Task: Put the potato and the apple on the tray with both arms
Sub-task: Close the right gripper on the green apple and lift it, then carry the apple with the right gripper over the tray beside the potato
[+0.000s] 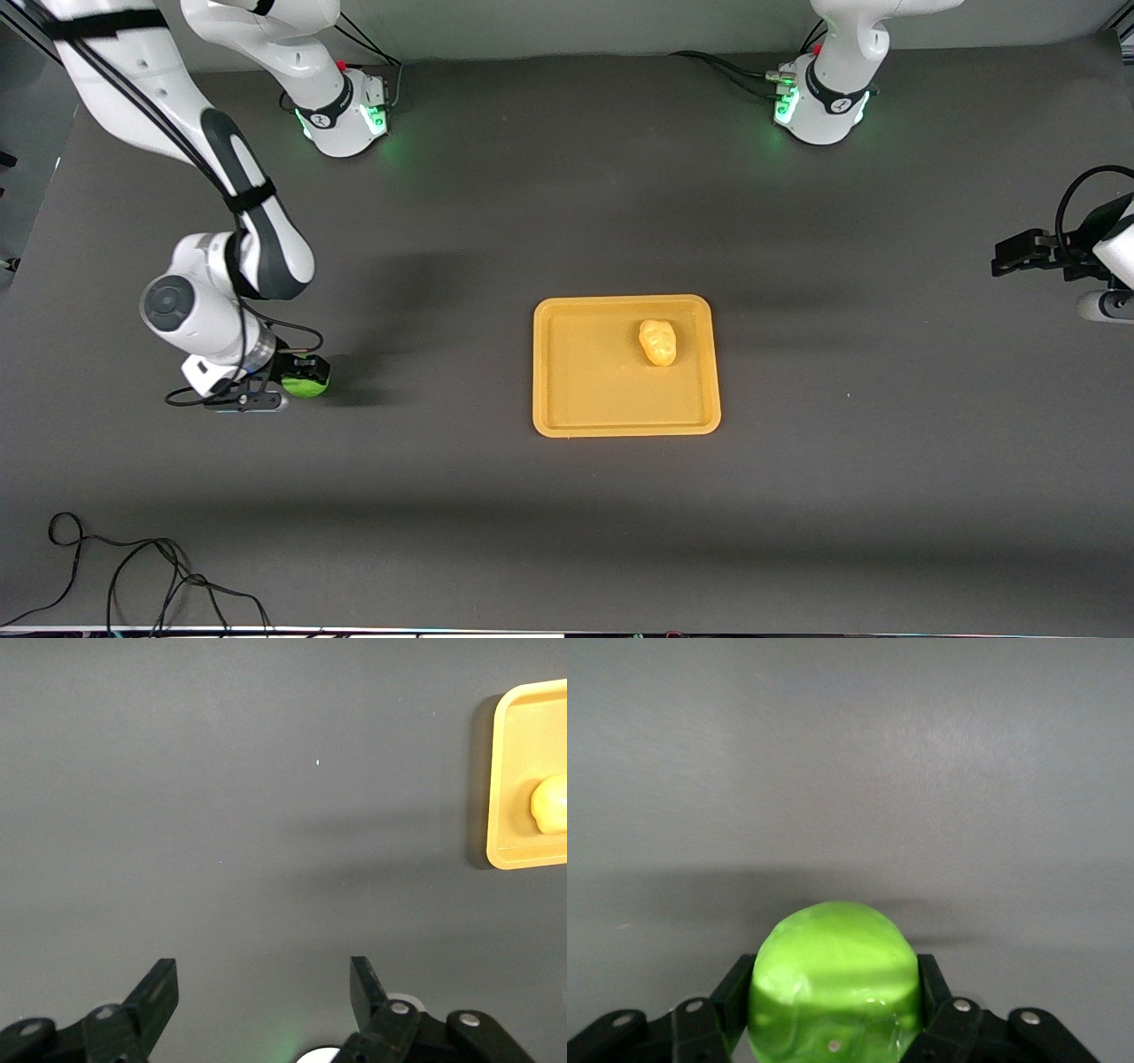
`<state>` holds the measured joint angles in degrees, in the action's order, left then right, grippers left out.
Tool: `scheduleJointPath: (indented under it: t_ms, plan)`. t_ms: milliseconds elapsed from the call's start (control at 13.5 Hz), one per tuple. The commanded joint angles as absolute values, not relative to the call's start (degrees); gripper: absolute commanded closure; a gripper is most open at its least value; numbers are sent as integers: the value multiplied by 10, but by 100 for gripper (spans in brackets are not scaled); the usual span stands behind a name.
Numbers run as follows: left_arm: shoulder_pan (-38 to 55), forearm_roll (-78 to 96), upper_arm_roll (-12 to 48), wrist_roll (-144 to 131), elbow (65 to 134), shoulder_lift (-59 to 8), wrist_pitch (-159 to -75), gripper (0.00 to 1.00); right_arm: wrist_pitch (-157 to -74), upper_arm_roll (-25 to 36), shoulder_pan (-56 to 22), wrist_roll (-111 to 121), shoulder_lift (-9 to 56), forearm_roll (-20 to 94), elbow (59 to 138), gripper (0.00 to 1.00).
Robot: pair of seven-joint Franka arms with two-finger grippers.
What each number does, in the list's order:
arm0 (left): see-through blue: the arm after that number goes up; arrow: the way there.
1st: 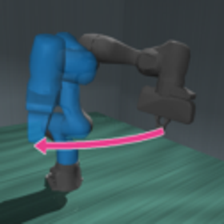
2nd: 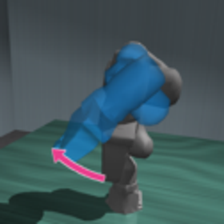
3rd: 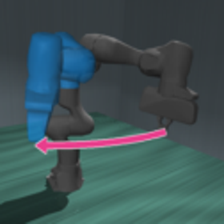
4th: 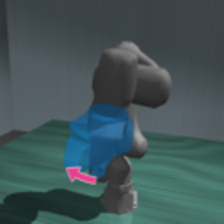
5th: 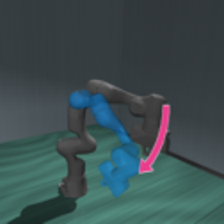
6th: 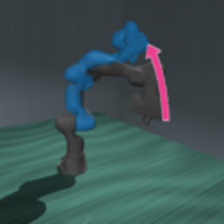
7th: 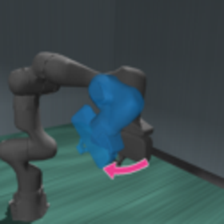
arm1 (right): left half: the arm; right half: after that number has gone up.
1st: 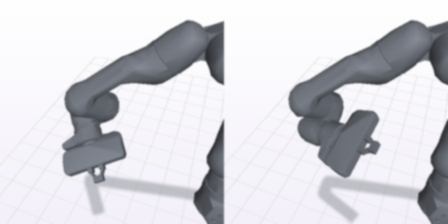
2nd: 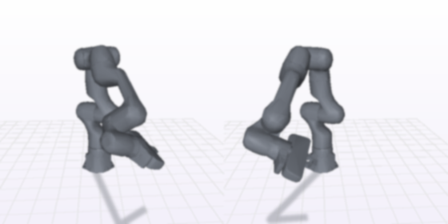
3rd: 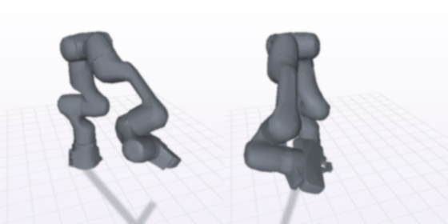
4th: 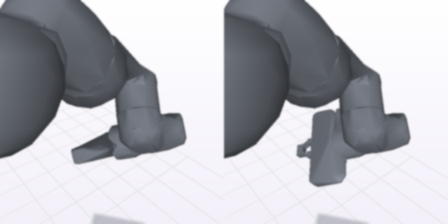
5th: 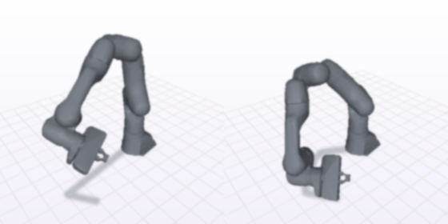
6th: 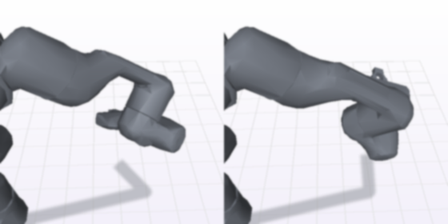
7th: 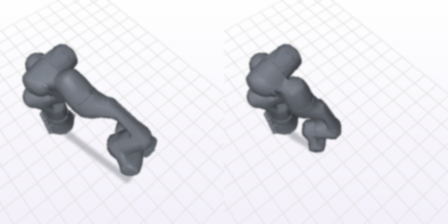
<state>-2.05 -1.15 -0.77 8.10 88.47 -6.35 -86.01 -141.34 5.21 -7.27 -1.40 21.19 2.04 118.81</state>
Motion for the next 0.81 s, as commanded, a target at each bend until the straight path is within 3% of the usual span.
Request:
scheduleJointPath:
  t_ms: [0, 148, 296, 741]
  plan:
    - [-24, -9, -3, 91, 883, -57, -860, 12, -1242, 52, -117, -26, 156, 32, 1088, 69]
    - [-5, -10, -12, 90, 883, -55, -860, 12, -1158, 51, -163, -109, 179, 32, 993, 69]
    - [44, -8, -62, 86, 883, -55, -860, 13, -1148, 51, -237, -220, 216, 27, 923, 69]
    - [43, -11, -61, 108, 889, -51, -888, 12, -1148, 52, -420, -506, 408, 26, 701, 69]
